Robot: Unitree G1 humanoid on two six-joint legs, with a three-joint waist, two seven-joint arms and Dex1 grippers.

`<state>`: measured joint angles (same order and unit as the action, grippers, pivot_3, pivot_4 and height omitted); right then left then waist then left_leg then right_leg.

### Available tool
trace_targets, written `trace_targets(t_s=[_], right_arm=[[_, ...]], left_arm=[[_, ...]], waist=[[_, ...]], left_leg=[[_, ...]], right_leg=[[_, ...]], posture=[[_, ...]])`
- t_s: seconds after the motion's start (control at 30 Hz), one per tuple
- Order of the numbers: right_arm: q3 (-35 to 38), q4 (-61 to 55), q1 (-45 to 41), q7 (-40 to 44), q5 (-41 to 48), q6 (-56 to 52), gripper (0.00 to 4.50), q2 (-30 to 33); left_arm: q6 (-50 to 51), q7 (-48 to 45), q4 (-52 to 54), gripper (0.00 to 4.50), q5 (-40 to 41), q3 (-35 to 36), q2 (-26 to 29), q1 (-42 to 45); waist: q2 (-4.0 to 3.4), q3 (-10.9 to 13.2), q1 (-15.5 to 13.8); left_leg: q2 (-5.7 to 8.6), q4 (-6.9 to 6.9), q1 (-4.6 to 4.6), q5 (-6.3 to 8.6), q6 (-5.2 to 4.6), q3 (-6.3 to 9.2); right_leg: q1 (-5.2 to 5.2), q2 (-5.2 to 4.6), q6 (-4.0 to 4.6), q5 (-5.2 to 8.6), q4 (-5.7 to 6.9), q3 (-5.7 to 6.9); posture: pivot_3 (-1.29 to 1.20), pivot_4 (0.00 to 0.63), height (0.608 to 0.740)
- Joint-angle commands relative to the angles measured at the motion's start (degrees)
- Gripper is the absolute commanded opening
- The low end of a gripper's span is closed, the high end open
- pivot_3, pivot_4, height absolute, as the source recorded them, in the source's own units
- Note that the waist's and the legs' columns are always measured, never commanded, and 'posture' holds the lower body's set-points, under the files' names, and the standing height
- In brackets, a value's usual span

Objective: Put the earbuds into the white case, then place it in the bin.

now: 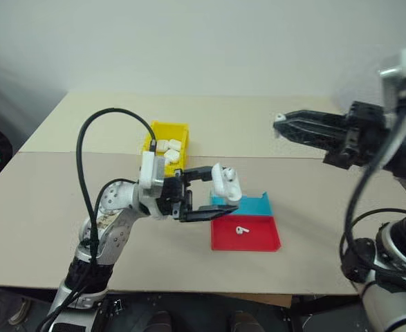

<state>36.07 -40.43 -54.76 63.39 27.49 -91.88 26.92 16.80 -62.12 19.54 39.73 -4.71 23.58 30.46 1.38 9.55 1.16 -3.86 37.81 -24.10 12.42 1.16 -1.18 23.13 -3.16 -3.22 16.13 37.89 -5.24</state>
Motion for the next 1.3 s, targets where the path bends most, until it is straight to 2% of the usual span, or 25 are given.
trace_targets(t_s=[0.03,0.23,0.4,0.57,0.7,0.8,0.97,1.3], right_arm=[[6.9,-4.0,1.5,-5.7,12.0,-0.6,1.04,-3.6],[11.2,-4.0,4.2,-18.4,29.2,-0.6,1.04,-7.1],[12.3,-2.0,6.9,-28.2,44.7,0.8,1.04,-6.8],[5.3,-1.0,19.3,-42.1,67.4,16.3,1.04,2.0],[-1.6,-2.3,26.4,-49.6,76.9,27.6,1.04,9.1],[-5.4,-3.4,28.8,-52.1,78.9,33.7,1.04,12.2],[-10.4,-5.5,30.7,-51.9,75.7,40.6,1.04,14.1],[-16.3,-5.5,34.0,-48.7,70.0,46.0,1.04,17.2]], left_arm=[[1.3,0.2,3.0,2.82,2.7,0.9,0.1,0.9],[-0.5,-3.7,2.1,2.82,2.8,0.7,0.9,0.0],[-1.7,-5.5,0.0,2.82,1.5,-0.1,0.0,1.0],[-2.7,-6.3,-2.1,2.82,0.2,-0.7,-1.1,2.1],[-3.3,-6.8,-2.9,2.82,-0.1,-0.7,-1.5,2.5],[-3.4,-7.1,-3.3,2.82,-0.4,-0.7,-1.7,2.6],[-3.7,-7.3,-3.4,2.82,-0.7,-0.9,-2.0,2.4],[-3.8,-6.9,-3.2,2.82,-0.7,-0.7,-3.1,2.5]], waist=[[0.0,0.0,-0.1],[-0.01,0.0,-0.1],[0.0,0.0,-0.1],[0.0,0.0,-0.3],[0.02,0.0,0.2],[0.02,0.0,0.7],[0.02,0.0,1.2],[0.03,0.0,1.0]], left_leg=[[0.0,0.0,0.0,0.0,0.0,0.0],[0.02,-0.01,-0.05,0.0,0.0,0.01],[0.01,-0.02,-0.04,0.0,0.0,0.02],[0.02,-0.02,-0.17,0.0,-0.01,0.05],[0.03,-0.02,-0.17,0.0,-0.02,0.07],[0.03,-0.02,-0.12,0.0,-0.02,0.09],[0.03,-0.02,-0.11,0.0,-0.02,0.16],[0.03,-0.02,-0.13,0.0,-0.02,0.17]], right_leg=[[-0.02,0.0,0.0,0.0,-0.02,0.01],[0.02,-0.02,0.0,0.0,-0.05,0.0],[-0.01,-0.01,0.0,0.0,-0.09,0.01],[-0.03,-0.04,-0.01,0.0,-0.26,0.07],[-0.05,-0.04,-0.03,0.0,-0.29,0.06],[-0.07,-0.02,-0.03,0.0,-0.25,0.04],[-0.1,0.0,-0.05,0.0,-0.29,0.06],[-0.09,-0.01,-0.05,0.0,-0.32,0.07]], posture=[[0.0,0.15,0.74],[0.0,0.15,0.74],[0.0,0.15,0.74],[0.0,0.15,0.74],[0.0,0.15,0.74],[0.0,0.15,0.74],[0.0,0.15,0.74],[0.0,0.15,0.74]])
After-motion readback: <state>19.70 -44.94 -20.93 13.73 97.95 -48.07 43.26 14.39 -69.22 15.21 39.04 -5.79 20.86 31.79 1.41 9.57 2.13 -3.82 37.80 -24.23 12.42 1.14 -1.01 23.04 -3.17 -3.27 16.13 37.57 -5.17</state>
